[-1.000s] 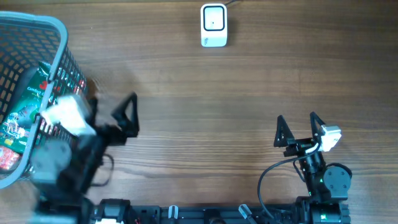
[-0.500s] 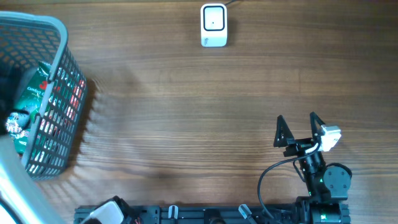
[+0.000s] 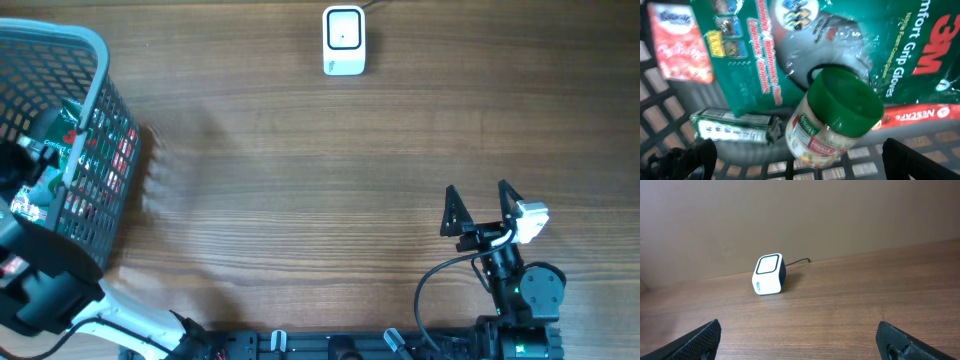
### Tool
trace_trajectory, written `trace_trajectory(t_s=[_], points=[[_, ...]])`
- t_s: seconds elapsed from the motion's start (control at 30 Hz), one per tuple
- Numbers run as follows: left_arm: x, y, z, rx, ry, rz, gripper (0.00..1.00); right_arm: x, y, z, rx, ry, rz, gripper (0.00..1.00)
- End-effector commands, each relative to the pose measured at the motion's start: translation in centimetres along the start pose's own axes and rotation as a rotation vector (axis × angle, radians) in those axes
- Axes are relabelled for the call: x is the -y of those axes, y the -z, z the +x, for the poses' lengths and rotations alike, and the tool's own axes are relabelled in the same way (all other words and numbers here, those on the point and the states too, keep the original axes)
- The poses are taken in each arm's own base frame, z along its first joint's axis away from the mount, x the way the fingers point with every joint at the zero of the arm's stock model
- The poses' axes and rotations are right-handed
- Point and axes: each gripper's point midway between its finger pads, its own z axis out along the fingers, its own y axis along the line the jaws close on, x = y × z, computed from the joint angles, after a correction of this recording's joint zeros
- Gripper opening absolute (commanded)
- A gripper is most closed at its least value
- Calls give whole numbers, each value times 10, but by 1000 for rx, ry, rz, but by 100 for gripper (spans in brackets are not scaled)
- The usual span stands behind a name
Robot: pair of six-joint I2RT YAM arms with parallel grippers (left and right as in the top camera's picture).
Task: Scan the item barcode
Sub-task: 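Reach the left gripper into the basket and grasp the green-lidded jar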
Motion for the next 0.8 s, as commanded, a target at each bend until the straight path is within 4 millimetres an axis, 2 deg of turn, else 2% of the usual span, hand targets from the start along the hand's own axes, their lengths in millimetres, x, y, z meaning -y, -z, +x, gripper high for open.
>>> trace_trajectory(t_s=[0.0,0.17,0.2,0.33,0.43,0.5,0.63,0.7,0.77], points=[[11,-38,22,-73,-70,-3,100,1,0,-3,13,-3,8,100],[23,-91,50,-92,-126,-9,100,1,0,-2,13,-3,8,100],[24,-98,53,-89,-129,-9,95,1,0,-2,13,-3,8,100],[11,-96,44,-46,-125,-90,68,1,0,-2,13,-3,8,100],[15,-81,32,-8,-117,-76,60,1,0,-3,13,-3,8,99],[23,-42,11,64,-106,-43,59,1,0,-2,13,-2,8,100],[35,55,-20,224,-90,36,60,1,0,-2,13,-3,8,100],[46,115,-20,311,-98,140,61,1,0,-3,13,-3,8,100],[72,180,1,380,-156,320,61,1,0,-2,13,-3,8,100]])
